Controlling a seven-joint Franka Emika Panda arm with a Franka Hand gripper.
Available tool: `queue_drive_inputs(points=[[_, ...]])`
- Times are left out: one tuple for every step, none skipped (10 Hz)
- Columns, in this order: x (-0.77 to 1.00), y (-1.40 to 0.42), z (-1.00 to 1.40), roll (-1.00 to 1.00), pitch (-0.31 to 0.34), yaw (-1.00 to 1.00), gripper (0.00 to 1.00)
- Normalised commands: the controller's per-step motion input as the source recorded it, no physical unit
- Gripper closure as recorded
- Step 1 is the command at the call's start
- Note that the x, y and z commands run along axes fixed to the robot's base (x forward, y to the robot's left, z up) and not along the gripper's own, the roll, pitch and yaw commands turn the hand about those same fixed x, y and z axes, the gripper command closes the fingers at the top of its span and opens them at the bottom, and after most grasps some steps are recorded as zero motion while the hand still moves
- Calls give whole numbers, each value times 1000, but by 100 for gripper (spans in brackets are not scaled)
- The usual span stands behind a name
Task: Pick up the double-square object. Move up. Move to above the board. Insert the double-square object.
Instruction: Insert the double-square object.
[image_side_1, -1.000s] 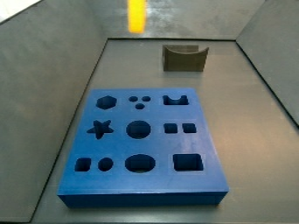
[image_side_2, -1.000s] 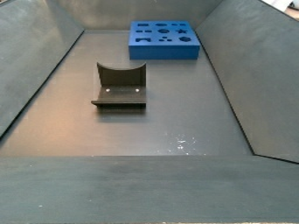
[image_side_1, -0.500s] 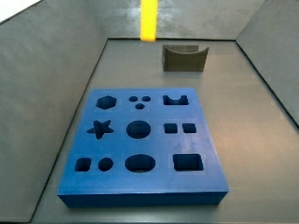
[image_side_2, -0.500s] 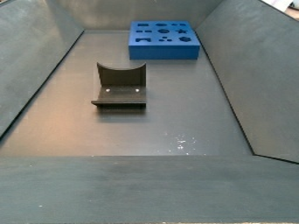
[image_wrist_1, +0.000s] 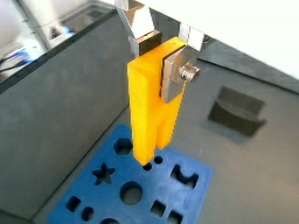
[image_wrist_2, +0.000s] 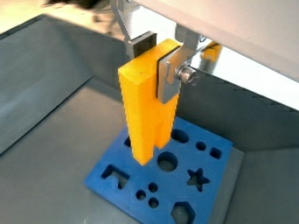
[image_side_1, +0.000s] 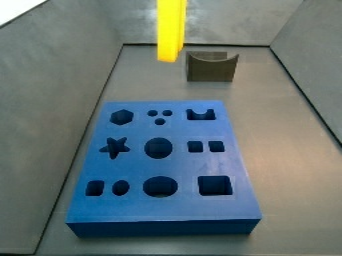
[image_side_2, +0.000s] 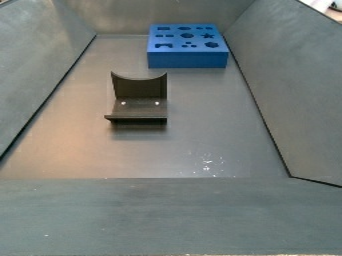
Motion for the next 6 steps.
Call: queue_drive_inputs(points=[[91, -314, -83, 13, 0, -806, 100], [171, -314, -120, 19, 0, -746, 100], [414, -271, -269, 56, -24, -569, 100], [551, -214, -363, 79, -13, -477, 100], [580, -183, -411, 76, -7, -457, 100], [546, -203, -446, 84, -10, -486, 100]])
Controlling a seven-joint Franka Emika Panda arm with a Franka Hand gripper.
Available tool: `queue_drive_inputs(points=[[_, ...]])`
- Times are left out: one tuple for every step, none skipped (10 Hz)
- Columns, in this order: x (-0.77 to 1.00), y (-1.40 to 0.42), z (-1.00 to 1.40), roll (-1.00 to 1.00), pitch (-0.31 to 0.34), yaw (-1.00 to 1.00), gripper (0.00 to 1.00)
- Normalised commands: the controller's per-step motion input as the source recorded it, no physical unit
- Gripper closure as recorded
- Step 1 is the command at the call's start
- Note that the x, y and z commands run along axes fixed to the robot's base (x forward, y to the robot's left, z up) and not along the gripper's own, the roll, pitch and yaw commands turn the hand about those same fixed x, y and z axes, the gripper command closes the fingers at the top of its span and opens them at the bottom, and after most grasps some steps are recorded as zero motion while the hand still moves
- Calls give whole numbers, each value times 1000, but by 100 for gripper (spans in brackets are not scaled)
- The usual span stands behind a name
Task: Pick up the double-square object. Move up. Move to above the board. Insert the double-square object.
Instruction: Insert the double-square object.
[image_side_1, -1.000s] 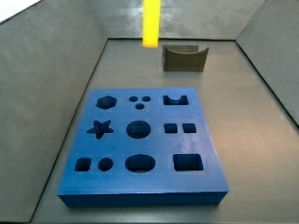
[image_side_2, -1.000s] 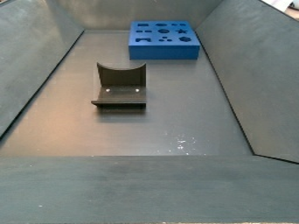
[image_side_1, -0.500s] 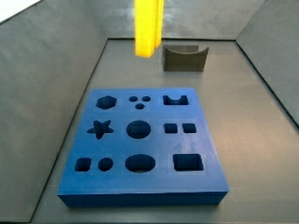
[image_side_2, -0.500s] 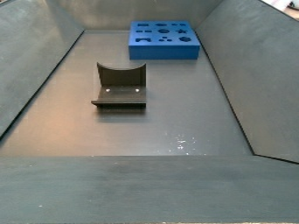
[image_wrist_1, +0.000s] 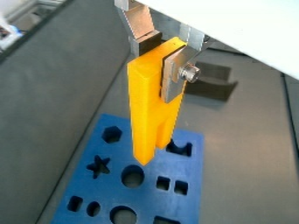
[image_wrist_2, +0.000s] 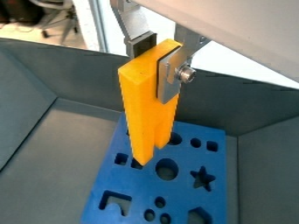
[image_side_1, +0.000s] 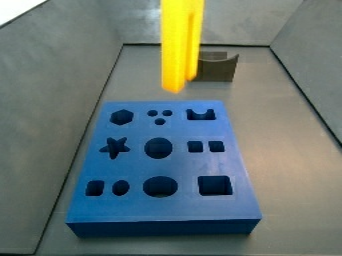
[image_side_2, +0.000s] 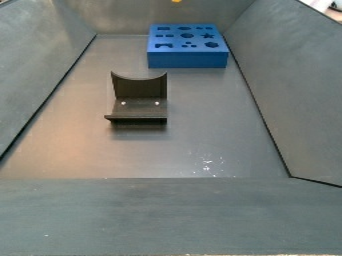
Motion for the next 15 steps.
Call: queue_drive_inputs(points=[[480, -191, -426, 71, -6, -549, 100], [351, -120, -269, 0, -26, -680, 100], [309, -26, -134, 0, -59, -737, 100], [309, -11, -126, 0, -50, -746, 100], [280, 0, -117, 0, -36, -786, 100], [289, 0, -114, 0, -33, -783, 100], [283, 0, -174, 0, -23, -783, 100], [243, 0, -206, 0, -26, -823, 100], [189, 0, -231, 1, -37, -866, 100], [83, 0, -249, 0, -49, -957, 100], [0, 0, -254, 0, -46, -1000, 100], [0, 0, -237, 0, -33, -1000, 100], [0, 0, -231, 0, -27, -1000, 100], [0, 0, -223, 0, -30, -1000, 100], [0, 0, -223, 0, -36, -1000, 100]])
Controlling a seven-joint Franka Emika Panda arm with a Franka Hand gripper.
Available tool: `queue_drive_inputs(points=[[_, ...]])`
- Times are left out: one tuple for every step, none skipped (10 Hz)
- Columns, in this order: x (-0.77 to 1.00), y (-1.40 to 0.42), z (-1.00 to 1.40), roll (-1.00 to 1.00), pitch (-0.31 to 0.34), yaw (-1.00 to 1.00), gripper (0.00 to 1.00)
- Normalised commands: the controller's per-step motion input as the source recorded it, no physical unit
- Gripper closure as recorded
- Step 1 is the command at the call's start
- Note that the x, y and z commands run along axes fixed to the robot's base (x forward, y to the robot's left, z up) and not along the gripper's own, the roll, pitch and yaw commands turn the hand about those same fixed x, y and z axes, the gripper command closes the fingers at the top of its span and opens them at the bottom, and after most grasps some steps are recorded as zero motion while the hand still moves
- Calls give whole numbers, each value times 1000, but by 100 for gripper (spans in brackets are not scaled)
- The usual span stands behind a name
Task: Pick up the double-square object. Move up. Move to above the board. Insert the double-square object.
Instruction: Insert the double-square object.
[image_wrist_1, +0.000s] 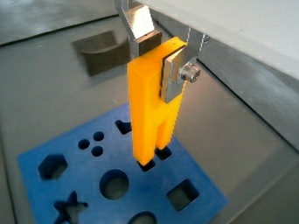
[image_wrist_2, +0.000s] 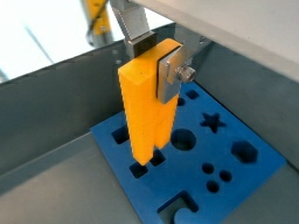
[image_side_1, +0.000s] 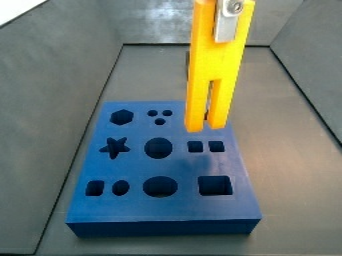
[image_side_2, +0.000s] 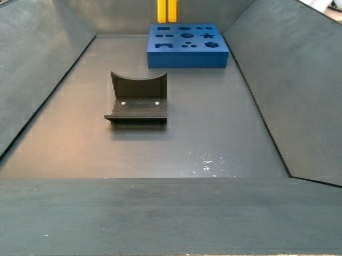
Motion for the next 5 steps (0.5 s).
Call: queue_drive_inputs(points=[[54, 0, -220, 0, -44, -986, 100], [426, -14, -3, -11, 0, -14, 100], [100, -6, 0, 0, 0, 0, 100], [189, -34, -140, 0, -44, 0, 100], [274, -26, -183, 0, -13, 0, 100]])
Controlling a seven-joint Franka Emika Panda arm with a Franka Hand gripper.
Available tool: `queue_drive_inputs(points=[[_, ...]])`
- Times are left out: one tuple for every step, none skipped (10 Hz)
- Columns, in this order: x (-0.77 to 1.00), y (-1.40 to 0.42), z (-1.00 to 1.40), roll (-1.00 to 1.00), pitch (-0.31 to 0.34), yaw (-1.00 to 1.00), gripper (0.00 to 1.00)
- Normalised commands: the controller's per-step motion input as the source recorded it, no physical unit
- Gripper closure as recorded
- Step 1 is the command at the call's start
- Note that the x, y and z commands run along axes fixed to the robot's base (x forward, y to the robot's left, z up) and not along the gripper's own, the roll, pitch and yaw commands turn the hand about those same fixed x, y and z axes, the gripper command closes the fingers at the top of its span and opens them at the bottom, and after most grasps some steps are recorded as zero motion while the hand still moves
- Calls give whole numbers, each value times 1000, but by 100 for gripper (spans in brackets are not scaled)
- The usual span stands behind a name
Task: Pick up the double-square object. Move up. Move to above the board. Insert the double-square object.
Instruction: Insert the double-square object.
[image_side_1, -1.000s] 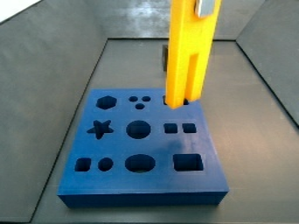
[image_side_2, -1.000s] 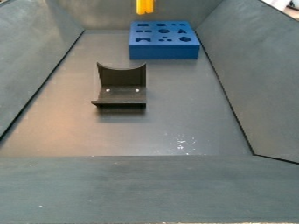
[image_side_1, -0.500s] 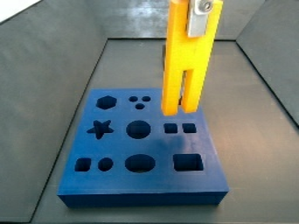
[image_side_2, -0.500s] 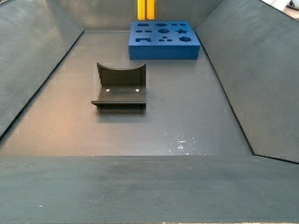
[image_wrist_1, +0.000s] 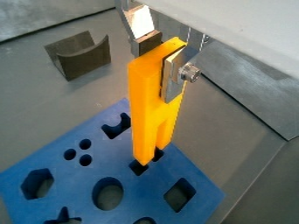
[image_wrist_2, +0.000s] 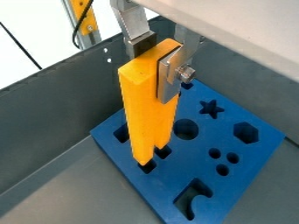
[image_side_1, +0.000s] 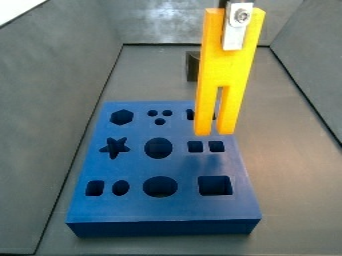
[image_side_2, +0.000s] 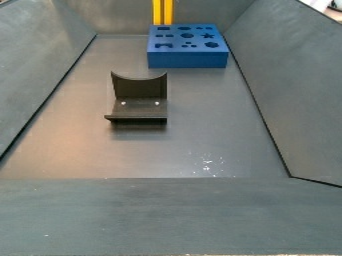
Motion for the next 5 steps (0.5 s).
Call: queue_drive_inputs(points=[[0, 0, -9, 0, -26, 0, 100], [-154, 0, -151, 0, -33, -40, 100], [-177, -3, -314, 34, 0, -51, 100], [-226, -51, -334, 41, 0, -23, 100], [0, -31, -60, 10, 0, 0, 100]])
